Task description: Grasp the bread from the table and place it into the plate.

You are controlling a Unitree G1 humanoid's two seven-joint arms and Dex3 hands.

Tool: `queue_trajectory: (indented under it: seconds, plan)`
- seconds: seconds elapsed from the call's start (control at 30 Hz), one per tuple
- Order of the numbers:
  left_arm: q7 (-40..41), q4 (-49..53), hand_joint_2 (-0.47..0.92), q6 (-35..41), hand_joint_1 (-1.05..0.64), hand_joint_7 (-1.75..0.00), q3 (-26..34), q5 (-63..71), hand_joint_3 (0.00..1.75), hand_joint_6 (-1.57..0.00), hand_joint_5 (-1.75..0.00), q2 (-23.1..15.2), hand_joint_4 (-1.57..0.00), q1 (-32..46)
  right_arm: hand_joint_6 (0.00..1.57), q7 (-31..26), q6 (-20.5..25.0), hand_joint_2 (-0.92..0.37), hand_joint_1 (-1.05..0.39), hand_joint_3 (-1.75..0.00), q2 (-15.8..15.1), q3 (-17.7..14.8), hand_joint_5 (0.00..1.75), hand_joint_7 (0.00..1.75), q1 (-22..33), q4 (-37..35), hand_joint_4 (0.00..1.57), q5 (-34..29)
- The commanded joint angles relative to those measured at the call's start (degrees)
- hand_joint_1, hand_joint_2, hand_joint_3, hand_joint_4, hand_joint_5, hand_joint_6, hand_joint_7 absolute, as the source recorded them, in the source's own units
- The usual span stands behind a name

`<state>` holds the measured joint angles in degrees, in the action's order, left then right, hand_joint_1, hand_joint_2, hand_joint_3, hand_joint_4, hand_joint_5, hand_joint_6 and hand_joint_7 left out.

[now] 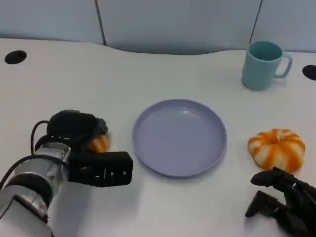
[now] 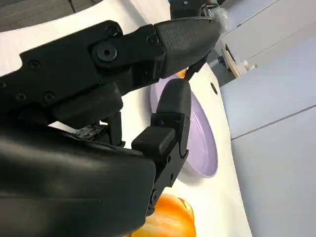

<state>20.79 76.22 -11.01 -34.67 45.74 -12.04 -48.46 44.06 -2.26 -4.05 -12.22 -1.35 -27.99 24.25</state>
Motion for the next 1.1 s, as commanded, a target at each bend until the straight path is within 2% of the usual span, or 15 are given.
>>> queue_trajectory:
  seconds: [0.03, 0.2, 0.23, 0.27, 0.3, 0.33, 0.37, 0.5, 0.53, 0.57, 0.63, 0.77, 0.83, 0.97, 1.1]
  plan:
    - [-0.2, 1.1, 0.92, 0.0, -0.27, -0.03, -0.5, 0.0, 0.27, -1.17, -1.73, -0.8, -0.65, 2.1, 0.66, -0.4, -0.2, -0.92, -0.48, -0.17, -0.9, -0.1, 1.42, 0.95, 0.5, 0.3, 0.61, 0.1]
    - [-0.2, 1.1, 0.92, 0.0, -0.27, -0.03, -0.6, 0.0, 0.27, -1.17, -1.74, -0.8, -0.64, 2.1, 0.66, -0.4, -0.2, -0.92, -0.48, -0.17, -0.9, -0.1, 1.42, 0.95, 0.5, 0.3, 0.61, 0.1]
    - [5.6, 0.6, 0.92, -2.7, -0.25, -0.06, -0.6, 0.2, 0.26, -1.21, -1.74, -1.7, -0.67, 3.3, 0.66, -0.3, 0.0, -0.92, -0.48, -0.17, -0.9, -0.2, 1.42, 0.95, 0.2, 0.0, 0.61, 0.2]
    - [10.4, 0.1, 0.91, -5.2, -0.21, -0.39, -0.2, 0.1, 0.24, -1.15, -1.74, -2.5, -0.72, 3.8, 0.67, -0.1, 0.1, -0.92, -0.48, -0.16, -1.0, -0.3, 1.42, 0.95, -0.1, -0.5, 0.62, 0.3]
    - [13.6, -0.1, 0.9, -7.3, -0.19, -0.82, 0.3, -0.3, 0.21, -0.98, -1.74, -3.0, -0.75, 4.1, 0.66, 0.0, 0.2, -0.92, -0.48, -0.16, -1.0, -0.3, 1.42, 0.95, -0.4, -0.8, 0.62, 0.4]
    - [15.5, -0.2, 0.9, -8.9, -0.15, -1.15, 0.6, -0.5, 0.19, -0.85, -1.75, -3.5, -0.77, 3.8, 0.66, -0.1, 0.6, -0.92, -0.47, -0.16, -1.0, -0.3, 1.41, 0.95, -0.6, -1.0, 0.62, 0.5]
    - [15.8, -0.1, 0.9, -9.5, -0.13, -1.34, 0.7, -0.6, 0.19, -0.78, -1.75, -3.7, -0.78, 3.4, 0.67, -0.2, 0.9, -0.92, -0.47, -0.15, -1.0, -0.3, 1.41, 0.95, -0.7, -1.0, 0.63, 0.5]
    - [17.5, -0.2, 0.9, -11.4, -0.1, -1.63, 1.5, -0.9, 0.23, -0.68, -1.75, -4.4, -0.8, 1.8, 0.67, -0.2, 0.4, -0.92, -0.47, -0.14, -0.8, -0.3, 1.39, 0.95, -1.4, -2.0, 0.64, 0.4]
    - [17.8, -0.4, 0.84, -12.0, -0.09, -1.7, 2.0, -1.2, 0.4, -0.66, -1.75, -4.6, -0.82, 1.3, 0.67, -0.1, 0.1, -0.92, -0.47, -0.14, -0.8, -0.3, 1.39, 0.95, -1.7, -2.5, 0.64, 0.3]
    - [17.7, -0.6, 0.77, -12.3, -0.09, -1.72, 2.4, -1.5, 0.53, -0.65, -1.75, -4.6, -0.82, 0.8, 0.67, -0.1, -0.2, -0.92, -0.47, -0.15, -0.7, -0.2, 1.39, 0.95, -1.9, -2.9, 0.64, 0.2]
    - [17.4, -0.6, 0.68, -12.4, -0.08, -1.74, 2.8, -1.5, 0.61, -0.65, -1.75, -4.5, -0.83, 0.4, 0.67, -0.2, -0.5, -0.92, -0.47, -0.15, -0.7, -0.1, 1.39, 0.94, -2.2, -3.4, 0.64, 0.1]
    - [17.3, -0.8, 0.66, -13.0, -0.08, -1.74, 3.0, -1.3, 0.63, -0.65, -1.75, -4.5, -0.84, -0.4, 0.67, -0.4, -0.9, -0.92, -0.47, -0.15, -0.5, 0.0, 1.39, 0.94, -2.6, -3.9, 0.65, -0.1]
    - [17.2, -1.1, 0.68, -13.7, -0.1, -1.64, 3.0, -1.3, 0.63, -0.7, -1.75, -4.6, -0.85, -1.3, 0.67, -0.8, -1.1, -0.92, -0.47, -0.16, -0.4, 0.1, 1.39, 0.94, -2.9, -4.2, 0.64, -0.3]
    - [17.9, -1.4, 0.69, -14.2, -0.11, -1.61, 2.7, -1.1, 0.62, -0.72, -1.75, -4.6, -0.86, -2.2, 0.67, -1.0, -1.5, -0.92, -0.47, -0.16, -0.4, 0.3, 1.4, 0.94, -3.1, -4.7, 0.64, -0.5]
    - [20.7, -2.6, 0.56, -15.2, -0.09, -1.74, 2.0, -0.1, 0.74, -0.66, -1.75, -4.1, -0.85, -4.5, 0.67, -1.1, -2.1, -0.92, -0.48, -0.16, -0.5, 0.4, 1.4, 0.94, -3.7, -5.7, 0.64, -0.9]
